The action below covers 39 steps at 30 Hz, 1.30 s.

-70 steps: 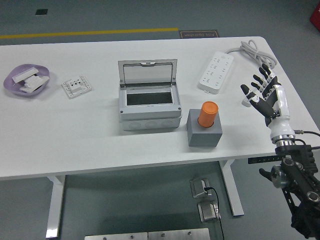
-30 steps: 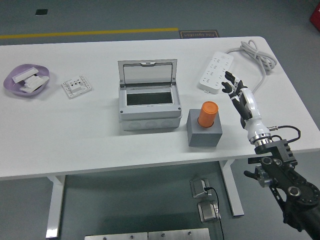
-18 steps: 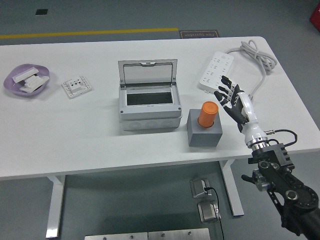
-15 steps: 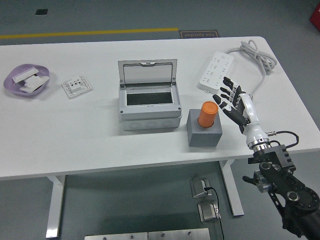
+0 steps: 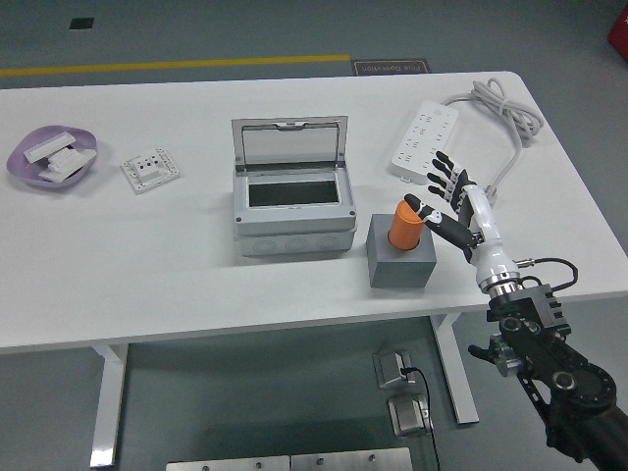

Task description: Pick up the cylinder from the cube,place it in the box,flap close box

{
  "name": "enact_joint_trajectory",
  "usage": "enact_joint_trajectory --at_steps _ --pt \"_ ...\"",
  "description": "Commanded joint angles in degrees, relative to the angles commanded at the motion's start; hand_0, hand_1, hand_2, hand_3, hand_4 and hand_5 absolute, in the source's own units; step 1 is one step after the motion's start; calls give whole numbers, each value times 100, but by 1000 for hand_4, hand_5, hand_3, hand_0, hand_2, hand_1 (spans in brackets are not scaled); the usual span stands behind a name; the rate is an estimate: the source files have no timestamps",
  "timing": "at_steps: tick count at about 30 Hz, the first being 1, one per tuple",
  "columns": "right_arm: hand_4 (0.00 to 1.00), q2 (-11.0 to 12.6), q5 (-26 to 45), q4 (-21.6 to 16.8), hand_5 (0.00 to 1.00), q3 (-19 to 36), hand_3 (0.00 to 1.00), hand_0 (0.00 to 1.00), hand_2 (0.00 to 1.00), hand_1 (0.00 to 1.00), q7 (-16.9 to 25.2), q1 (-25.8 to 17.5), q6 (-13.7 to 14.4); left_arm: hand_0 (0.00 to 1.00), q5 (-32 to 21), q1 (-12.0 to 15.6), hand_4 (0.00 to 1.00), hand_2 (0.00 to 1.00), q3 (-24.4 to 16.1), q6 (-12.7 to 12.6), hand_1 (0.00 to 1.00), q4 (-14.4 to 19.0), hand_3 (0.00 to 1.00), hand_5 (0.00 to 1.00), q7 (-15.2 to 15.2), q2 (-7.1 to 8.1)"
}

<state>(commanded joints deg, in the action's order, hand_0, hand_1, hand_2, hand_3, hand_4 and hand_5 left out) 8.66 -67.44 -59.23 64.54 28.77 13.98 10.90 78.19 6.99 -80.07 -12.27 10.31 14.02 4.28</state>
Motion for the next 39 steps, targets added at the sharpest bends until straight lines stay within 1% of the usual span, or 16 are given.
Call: enact_joint_trajectory --at_steps 10,16,18,19,24,25,30,31,36,37,39 --pt "974 -7 13 -13 393 -301 993 847 938 890 -41 -66 -25 632 -9 -9 656 606 58 23 645 0 611 255 2 -41" --pt "972 -18 29 8 391 -389 992 848 934 888 -49 -69 -16 633 -8 -15 657 605 85 27 645 0 612 255 -6 -36" --pt "972 -19 29 18 391 -394 992 848 934 888 -51 -67 -7 633 -7 -17 657 605 92 28 645 0 612 255 -9 -34" --pt "970 -19 25 26 386 -392 975 840 917 881 -55 -64 4 633 -16 -18 657 605 105 29 645 0 612 255 -12 -35" --pt "970 -19 -21 37 386 -409 975 840 917 881 -94 -40 94 633 -68 -27 657 605 174 30 645 0 612 255 -25 -40" --pt "895 -20 -30 37 270 -420 929 816 882 859 -102 -34 109 634 -79 -29 656 605 185 29 645 0 612 254 -27 -41" --pt "895 -23 -56 40 270 -526 929 816 882 859 -142 0 171 634 -135 -39 656 605 245 27 645 0 612 254 -27 -40" --pt "682 -23 -55 42 25 -554 892 792 846 828 -148 6 180 633 -146 -41 656 605 256 27 645 0 612 254 -27 -39" --pt "682 -20 -51 53 25 -686 892 792 846 828 -181 31 206 633 -178 -47 656 605 285 23 645 0 612 254 -25 -32" --pt "528 -20 -50 55 2 -705 851 766 777 777 -190 34 209 633 -180 -47 655 604 288 23 645 0 612 252 -24 -33" --pt "528 -18 -48 56 2 -725 851 766 777 777 -202 36 215 633 -180 -47 655 604 286 23 645 0 612 252 -22 -35"
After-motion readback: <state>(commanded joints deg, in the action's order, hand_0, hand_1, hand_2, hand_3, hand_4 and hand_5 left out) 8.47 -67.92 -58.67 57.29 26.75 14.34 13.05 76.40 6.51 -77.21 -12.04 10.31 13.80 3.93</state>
